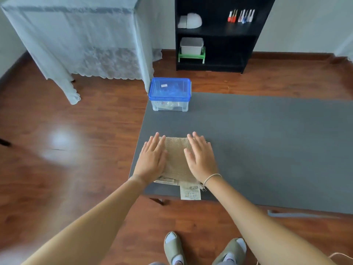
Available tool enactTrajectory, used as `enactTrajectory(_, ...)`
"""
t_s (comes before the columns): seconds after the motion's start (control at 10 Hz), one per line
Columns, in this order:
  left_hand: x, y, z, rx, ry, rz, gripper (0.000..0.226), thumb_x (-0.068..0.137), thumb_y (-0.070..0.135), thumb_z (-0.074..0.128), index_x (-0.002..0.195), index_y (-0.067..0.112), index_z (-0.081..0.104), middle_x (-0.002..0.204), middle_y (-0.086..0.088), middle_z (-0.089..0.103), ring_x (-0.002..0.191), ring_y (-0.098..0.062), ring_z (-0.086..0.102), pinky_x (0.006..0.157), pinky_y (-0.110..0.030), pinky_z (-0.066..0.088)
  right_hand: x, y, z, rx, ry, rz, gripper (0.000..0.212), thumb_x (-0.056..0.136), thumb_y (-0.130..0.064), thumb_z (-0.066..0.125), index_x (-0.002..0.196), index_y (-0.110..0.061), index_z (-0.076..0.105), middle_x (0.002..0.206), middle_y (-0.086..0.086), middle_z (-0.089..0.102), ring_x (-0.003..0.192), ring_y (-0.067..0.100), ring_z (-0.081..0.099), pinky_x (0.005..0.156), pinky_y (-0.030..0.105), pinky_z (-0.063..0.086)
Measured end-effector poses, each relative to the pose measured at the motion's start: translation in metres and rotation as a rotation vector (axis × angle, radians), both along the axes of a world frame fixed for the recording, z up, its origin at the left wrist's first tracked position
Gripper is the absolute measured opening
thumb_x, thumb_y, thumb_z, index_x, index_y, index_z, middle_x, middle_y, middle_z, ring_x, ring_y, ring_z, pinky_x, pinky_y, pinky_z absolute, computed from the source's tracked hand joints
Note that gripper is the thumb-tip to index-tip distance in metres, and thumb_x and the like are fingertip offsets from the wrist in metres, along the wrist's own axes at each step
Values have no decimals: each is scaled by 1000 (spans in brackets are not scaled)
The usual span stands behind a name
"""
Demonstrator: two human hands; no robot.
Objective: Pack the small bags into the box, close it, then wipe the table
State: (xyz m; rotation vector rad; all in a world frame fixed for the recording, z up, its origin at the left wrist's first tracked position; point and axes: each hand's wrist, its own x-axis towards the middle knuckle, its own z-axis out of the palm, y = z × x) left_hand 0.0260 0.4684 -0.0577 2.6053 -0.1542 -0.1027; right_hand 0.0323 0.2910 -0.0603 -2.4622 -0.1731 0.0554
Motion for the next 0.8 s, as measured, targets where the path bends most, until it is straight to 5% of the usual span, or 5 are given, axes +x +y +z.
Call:
enactTrajectory(0.2,3,-47,-13,167,25,-92,55,93,41,24,145,22,17,158,-8,10,146,-28,2,119,-43,-2,-11,-82,2,-185,13,-232,45,95,-27,43,139,-16,38,152,8,30,141,32,21,116,50,12)
enactTrajectory(0.6,-1,0,-19,360,-8,-157,69,83,59,8,145,31,15,158,0,11,146,-24,4,119,-39,0,-36,-186,-19,-464,92,-314,49,93,-37,43,139,-23,37,153,4,29,141,30,23,116,52,14)
enactTrajectory(0.8,13,-51,-5,290,-13,-80,63,85,51,23,143,29,25,157,-5,16,146,-27,9,118,-42,6,-13,-241,-16,-456,74,-284,52,92,-42,40,141,-26,32,155,3,25,142,29,19,116,50,12)
